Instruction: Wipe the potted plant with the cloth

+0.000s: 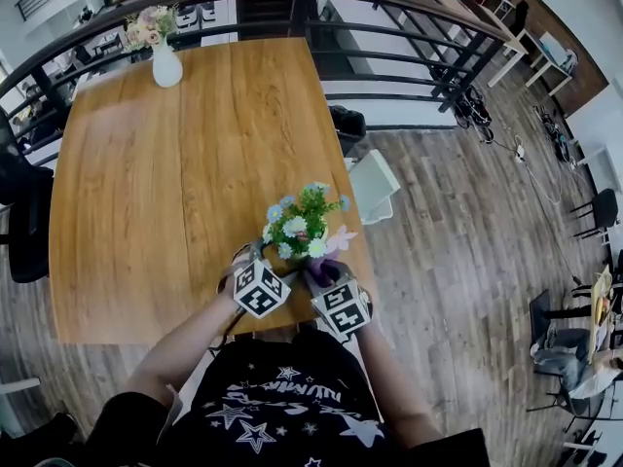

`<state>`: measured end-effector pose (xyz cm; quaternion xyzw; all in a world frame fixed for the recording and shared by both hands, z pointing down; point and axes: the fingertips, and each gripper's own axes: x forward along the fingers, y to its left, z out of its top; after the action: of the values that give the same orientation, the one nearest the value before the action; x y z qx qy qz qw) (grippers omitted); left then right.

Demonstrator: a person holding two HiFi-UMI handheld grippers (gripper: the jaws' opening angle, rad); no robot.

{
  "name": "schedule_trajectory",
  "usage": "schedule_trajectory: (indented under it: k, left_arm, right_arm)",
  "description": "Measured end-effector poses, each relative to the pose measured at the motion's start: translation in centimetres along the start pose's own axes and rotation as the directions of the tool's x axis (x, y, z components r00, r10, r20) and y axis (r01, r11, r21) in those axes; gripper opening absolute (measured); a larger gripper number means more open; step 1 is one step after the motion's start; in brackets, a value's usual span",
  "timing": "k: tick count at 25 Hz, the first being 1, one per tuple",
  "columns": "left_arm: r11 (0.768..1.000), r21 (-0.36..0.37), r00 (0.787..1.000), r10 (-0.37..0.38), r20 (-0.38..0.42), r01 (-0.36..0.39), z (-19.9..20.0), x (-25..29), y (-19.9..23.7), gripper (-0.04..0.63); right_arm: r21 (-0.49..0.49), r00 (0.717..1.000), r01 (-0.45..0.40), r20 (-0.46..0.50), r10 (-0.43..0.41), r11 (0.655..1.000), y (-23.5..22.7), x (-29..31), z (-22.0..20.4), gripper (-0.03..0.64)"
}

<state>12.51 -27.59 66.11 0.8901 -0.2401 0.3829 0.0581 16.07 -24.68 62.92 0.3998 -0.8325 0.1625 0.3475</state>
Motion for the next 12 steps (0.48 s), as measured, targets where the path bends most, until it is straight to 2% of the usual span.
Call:
schedule_trajectory:
  k: [5,12]
  left_arm:
    - [1.000,-0.009,1.000,0.004,0.005,-0.004,-1.2,-0.7,0.1,0.400]
    - [0.999,-0.040,0.997,-0.016,0.069,0.019,-2.3,-3.7,0.6,0.400]
  right_arm:
    - [0.021,0.999,0.049,-0.008,-0.049,0.999,-0.4,-0.6,-0.2,0.086]
    - [0.101,0.986,0.166,-0.015,-0.166,0.981,-0.3,-1.6,-0.6,0.086]
